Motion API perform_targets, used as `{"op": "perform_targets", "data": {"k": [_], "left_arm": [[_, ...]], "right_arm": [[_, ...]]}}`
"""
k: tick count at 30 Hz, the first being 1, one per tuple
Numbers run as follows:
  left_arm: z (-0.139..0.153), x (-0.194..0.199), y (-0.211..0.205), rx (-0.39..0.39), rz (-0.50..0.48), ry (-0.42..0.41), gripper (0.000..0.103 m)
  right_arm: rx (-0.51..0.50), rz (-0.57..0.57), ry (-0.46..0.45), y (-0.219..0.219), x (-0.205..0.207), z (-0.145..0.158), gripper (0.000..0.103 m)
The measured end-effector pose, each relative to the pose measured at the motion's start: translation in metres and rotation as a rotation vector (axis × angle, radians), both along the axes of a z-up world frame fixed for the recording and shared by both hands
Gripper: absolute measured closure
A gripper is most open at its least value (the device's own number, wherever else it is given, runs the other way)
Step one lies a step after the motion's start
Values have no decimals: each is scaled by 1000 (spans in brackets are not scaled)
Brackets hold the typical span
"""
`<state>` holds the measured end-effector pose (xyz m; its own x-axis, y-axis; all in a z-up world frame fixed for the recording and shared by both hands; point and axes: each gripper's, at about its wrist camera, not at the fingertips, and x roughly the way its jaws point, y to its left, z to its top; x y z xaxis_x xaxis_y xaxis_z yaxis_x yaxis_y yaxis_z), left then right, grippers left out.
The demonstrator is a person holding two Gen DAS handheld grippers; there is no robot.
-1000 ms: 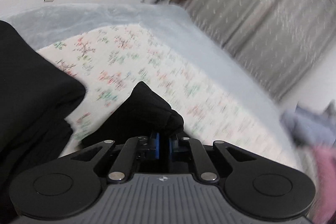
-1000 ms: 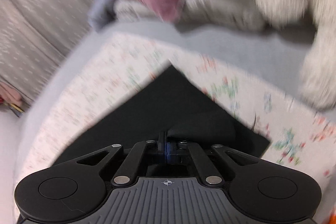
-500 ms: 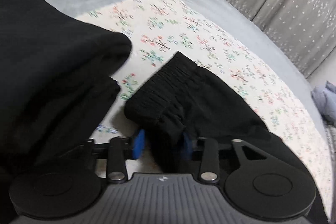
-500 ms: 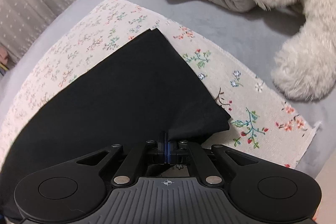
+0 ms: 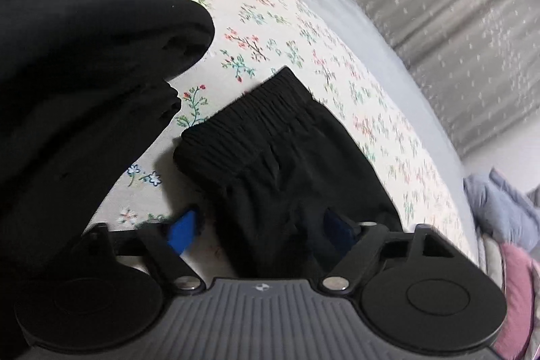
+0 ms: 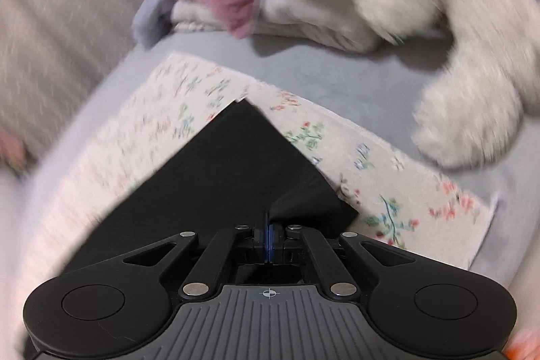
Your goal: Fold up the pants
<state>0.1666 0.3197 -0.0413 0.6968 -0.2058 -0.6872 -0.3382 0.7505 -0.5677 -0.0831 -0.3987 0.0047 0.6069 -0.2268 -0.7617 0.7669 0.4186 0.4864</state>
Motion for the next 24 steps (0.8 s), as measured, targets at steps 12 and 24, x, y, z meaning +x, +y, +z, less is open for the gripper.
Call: {"op": "perform_targets", "data": {"k": [12,24], "left_arm": [[22,-36,10,123,40,-37,85],[40,-53,12,264,3,19,31]], "right_arm": [[-34,93,133,7,15,-1,103],[-234,205,331,14,25,9,70]]}}
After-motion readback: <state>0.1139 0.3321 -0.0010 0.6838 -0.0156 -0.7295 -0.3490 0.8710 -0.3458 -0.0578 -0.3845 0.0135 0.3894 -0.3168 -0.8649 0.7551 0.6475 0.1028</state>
